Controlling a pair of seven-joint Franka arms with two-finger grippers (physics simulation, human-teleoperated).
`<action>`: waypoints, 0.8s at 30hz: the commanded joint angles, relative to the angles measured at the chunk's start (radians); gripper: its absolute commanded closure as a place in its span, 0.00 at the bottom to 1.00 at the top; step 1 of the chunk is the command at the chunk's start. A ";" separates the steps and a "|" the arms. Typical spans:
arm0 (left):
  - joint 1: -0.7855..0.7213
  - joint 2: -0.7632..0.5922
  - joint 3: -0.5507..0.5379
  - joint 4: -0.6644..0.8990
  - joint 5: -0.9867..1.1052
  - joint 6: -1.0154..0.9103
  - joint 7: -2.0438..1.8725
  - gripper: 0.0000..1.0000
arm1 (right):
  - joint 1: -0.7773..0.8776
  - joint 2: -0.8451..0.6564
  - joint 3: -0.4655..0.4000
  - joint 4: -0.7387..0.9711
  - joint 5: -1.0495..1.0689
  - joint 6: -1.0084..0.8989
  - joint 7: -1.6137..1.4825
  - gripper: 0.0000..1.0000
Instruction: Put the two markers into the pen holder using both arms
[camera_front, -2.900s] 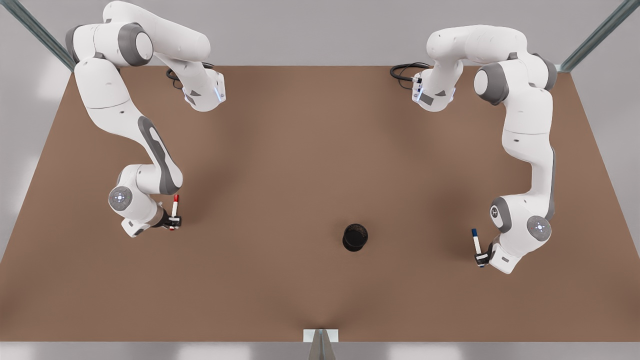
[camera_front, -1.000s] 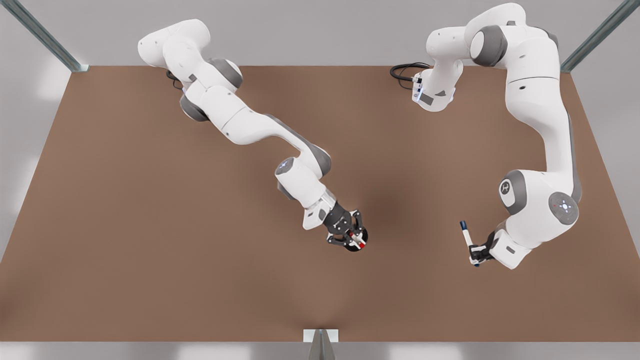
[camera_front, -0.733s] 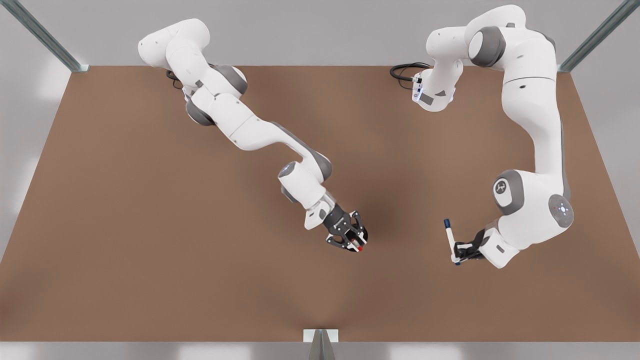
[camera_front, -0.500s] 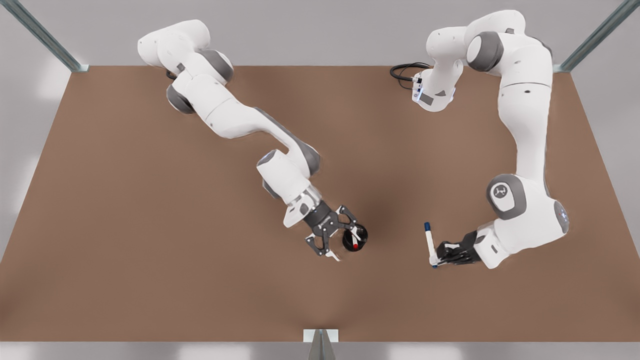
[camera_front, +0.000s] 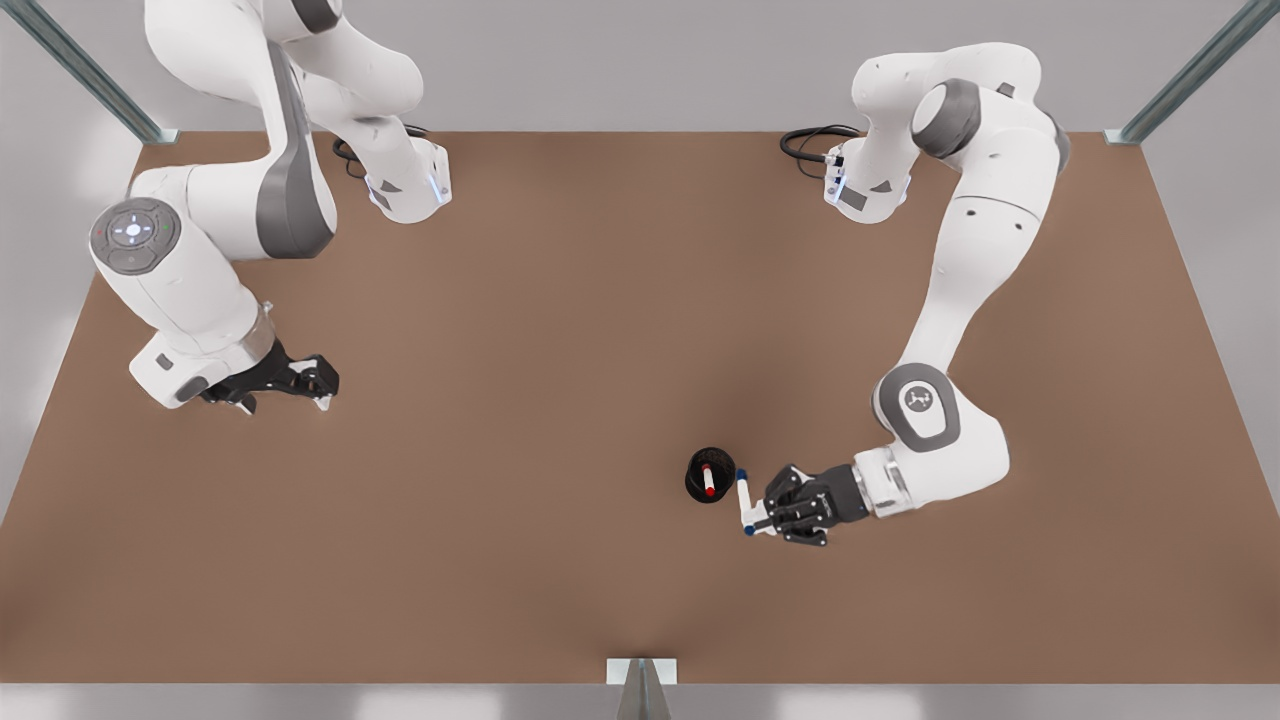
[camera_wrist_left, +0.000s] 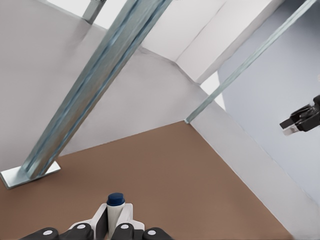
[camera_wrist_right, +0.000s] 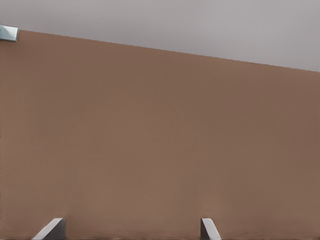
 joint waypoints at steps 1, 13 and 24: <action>-0.010 -0.001 -0.002 -0.017 -0.076 0.033 0.763 0.79 | 0.009 -0.004 -0.001 -0.011 0.032 -0.121 0.055 0.00; -0.042 -0.012 0.000 -0.161 -0.146 0.107 0.851 0.79 | 0.002 0.016 0.013 0.070 0.072 -0.146 0.057 0.00; -0.041 -0.003 0.000 -0.244 -0.214 0.116 0.973 0.56 | 0.014 0.030 0.016 0.067 0.075 -0.144 0.066 0.00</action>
